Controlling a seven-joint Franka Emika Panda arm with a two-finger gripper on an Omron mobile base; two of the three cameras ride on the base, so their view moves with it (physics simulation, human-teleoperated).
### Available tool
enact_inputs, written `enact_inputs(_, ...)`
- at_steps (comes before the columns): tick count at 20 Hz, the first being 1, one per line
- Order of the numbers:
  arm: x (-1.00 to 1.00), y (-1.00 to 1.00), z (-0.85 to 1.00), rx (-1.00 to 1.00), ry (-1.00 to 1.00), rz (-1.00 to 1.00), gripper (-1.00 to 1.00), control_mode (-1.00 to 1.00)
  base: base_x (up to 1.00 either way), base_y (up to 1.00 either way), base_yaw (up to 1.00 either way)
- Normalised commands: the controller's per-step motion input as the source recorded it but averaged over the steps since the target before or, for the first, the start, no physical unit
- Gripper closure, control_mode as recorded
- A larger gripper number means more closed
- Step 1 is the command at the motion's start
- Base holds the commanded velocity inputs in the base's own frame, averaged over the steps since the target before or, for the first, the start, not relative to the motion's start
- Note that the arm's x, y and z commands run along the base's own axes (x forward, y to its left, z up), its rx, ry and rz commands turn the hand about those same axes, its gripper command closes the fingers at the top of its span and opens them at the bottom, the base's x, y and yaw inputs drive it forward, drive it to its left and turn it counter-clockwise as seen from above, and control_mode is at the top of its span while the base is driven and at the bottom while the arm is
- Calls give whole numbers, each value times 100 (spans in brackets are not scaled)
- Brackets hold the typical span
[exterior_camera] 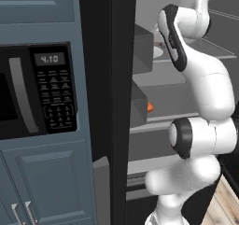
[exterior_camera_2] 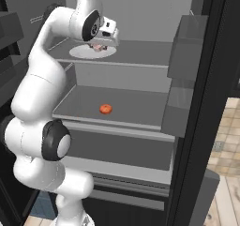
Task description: Retrieve the steak from the fridge and place it on the cutting board.
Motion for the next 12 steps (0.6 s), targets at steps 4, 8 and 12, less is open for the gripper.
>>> enact_inputs(4,-76,0,0,0,-4,-43,100,-100,0,0,0)
enact_inputs(8,-50,-3,5,4,0,-50,100,-100,0,0,0)
enact_inputs(12,-82,-22,17,9,0,-29,100,-100,0,0,0)
